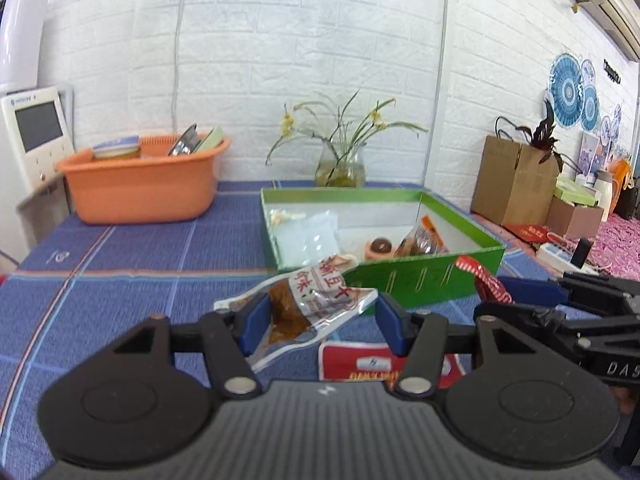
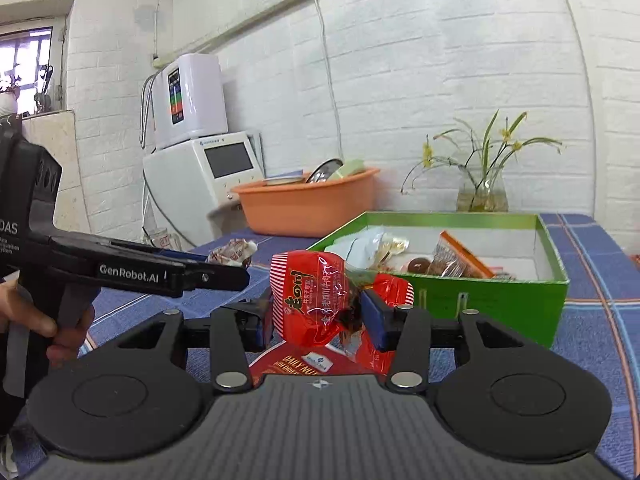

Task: Organize snacks
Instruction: 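Carry the red candy pack and jerky packet with both grippers into the box, then open both grippers to release the snacks into the box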

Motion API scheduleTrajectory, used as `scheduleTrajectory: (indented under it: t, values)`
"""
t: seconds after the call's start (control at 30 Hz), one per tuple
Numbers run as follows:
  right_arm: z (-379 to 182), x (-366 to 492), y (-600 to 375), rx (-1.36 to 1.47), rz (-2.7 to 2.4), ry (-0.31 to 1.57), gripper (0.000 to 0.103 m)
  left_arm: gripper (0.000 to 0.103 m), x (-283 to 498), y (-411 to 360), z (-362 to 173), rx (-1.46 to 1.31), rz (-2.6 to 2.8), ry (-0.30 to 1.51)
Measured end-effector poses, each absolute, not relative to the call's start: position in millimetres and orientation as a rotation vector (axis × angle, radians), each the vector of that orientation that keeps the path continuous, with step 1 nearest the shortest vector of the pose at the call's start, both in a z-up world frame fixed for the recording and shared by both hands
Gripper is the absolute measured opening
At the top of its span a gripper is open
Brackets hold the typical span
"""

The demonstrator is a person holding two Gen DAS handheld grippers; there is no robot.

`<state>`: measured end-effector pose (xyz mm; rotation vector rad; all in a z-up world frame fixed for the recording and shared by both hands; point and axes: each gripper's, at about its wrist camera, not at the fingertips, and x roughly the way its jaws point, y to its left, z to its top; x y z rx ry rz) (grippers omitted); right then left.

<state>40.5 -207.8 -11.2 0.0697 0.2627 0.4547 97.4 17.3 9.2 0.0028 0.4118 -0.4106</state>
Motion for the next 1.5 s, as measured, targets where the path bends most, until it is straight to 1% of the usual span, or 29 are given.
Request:
scheduleTrajectory:
  t: [0.23,0.5,0.73,0.83,0.93,0.97,1.13,1.23,1.3,1.33,1.37,1.5]
  values:
    - [-2.4,36.2,-241.7,0.099,0.345,0.164,0.078,0.057,111.1,-12.2,29.0,0.031,-0.463,0.348]
    - [13.6,52.4,-280.2,0.19,0.285,0.055,0.078,0.057,148.4,-45.4,32.4,0.047,-0.509,0.367]
    - [10.5,112.8,-274.9,0.264,0.264,0.09,0.078,0.057,204.0,-66.4,17.0,0.01,-0.46,0.383]
    - [4.4,134.4,-269.9,0.262,0.189,0.096,0.078,0.057,216.2,-65.7,9.3,-0.069,-0.426,0.368]
    - [-3.0,147.2,-266.2,0.272,0.109,0.099,0.078,0.058,220.3,-69.0,4.9,-0.018,-0.434,0.38]
    - [-3.7,150.3,-263.7,0.249,0.097,0.109,0.078,0.059,220.8,-69.1,3.3,-0.008,-0.432,0.377]
    - [-10.5,150.1,-248.1,0.089,0.083,0.12,0.079,0.057,222.3,-66.4,3.2,-0.022,-0.429,0.355]
    - [-12.8,154.0,-247.8,0.091,0.093,0.144,0.084,0.06,220.0,-72.5,0.1,0.045,-0.408,0.343]
    - [-14.1,155.1,-249.6,0.102,0.094,0.151,0.091,0.062,219.0,-74.1,-0.9,0.059,-0.404,0.342]
    - [-14.1,156.1,-251.8,0.117,0.092,0.154,0.1,0.063,219.4,-72.9,-0.2,0.052,-0.402,0.346]
    - [-13.8,156.7,-254.9,0.138,0.086,0.158,0.103,0.067,220.1,-71.6,0.7,0.044,-0.4,0.352]
    - [-13.4,158.2,-271.0,0.256,0.104,0.185,0.103,0.071,219.7,-70.6,2.0,0.052,-0.402,0.361]
